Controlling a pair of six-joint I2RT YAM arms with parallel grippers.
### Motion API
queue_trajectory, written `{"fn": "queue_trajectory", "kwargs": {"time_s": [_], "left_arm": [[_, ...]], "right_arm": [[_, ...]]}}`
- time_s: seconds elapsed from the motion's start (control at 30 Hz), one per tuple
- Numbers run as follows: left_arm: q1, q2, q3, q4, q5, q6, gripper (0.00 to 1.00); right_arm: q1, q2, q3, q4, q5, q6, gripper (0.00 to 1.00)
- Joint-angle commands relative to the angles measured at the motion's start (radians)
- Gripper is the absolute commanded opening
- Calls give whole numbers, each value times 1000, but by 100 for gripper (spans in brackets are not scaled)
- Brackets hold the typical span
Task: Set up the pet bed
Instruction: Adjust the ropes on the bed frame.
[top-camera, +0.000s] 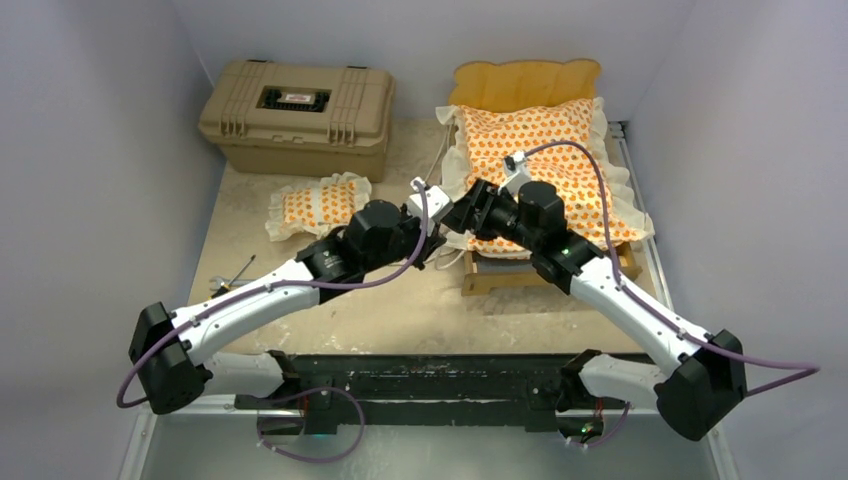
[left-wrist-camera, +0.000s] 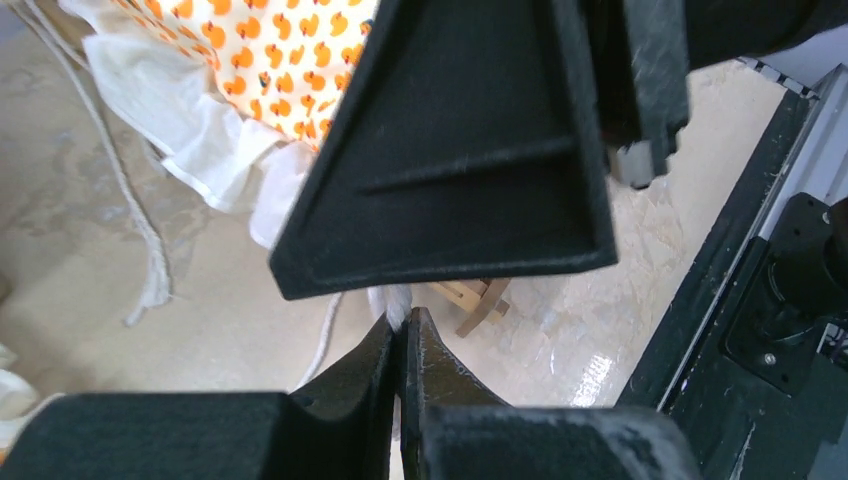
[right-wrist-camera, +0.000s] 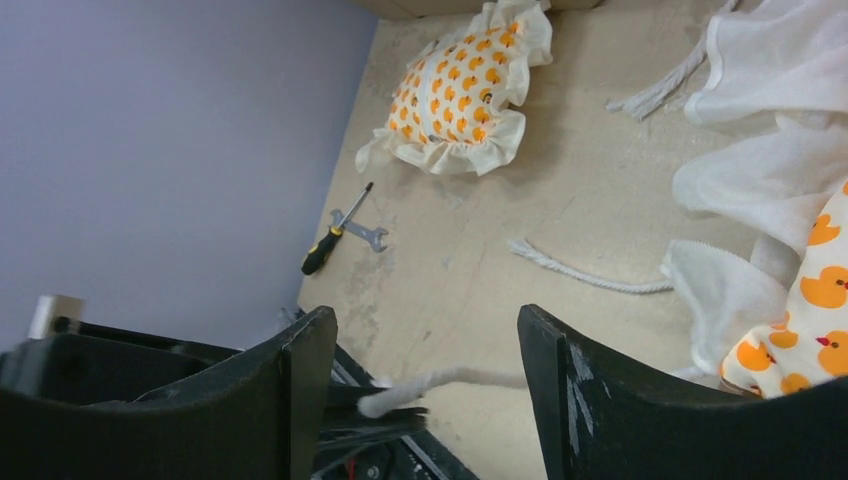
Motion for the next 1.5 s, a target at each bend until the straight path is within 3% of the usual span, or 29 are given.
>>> {"fn": "queue_trajectory", "kwargs": {"time_s": [0.0, 0.17, 0.37, 0.47, 0.63, 1.0, 1.2, 1.33, 1.47], "left_arm": [[-2, 23, 193, -339, 2, 153, 0], [-2, 46, 325, -576, -33, 242, 0], [-2, 47, 404, -664, 7, 274, 0], [-2, 47, 432, -681, 70, 288, 0], [-2, 38, 462, -688, 104, 299, 0], [-2, 19, 465, -651, 185, 285, 0], [-2, -19, 450, -619, 193, 281, 0], [-2, -50, 427, -595, 186, 274, 0], [-2, -79, 385, -571, 142, 269, 0]], "right_arm": [[-21, -50, 11, 53, -27, -189, 73], [-22, -176, -88, 188, -66, -520, 78], [-22, -333, -330, 563, -202, -683, 78], [-22, -314, -401, 704, -314, -685, 76], [-20, -208, -428, 785, -448, -717, 70], [-9, -31, -436, 981, -513, -701, 65], [-3, 57, -404, 989, -570, -709, 48], [-3, 58, -391, 924, -583, -745, 25], [-4, 8, -355, 755, -559, -829, 0]]}}
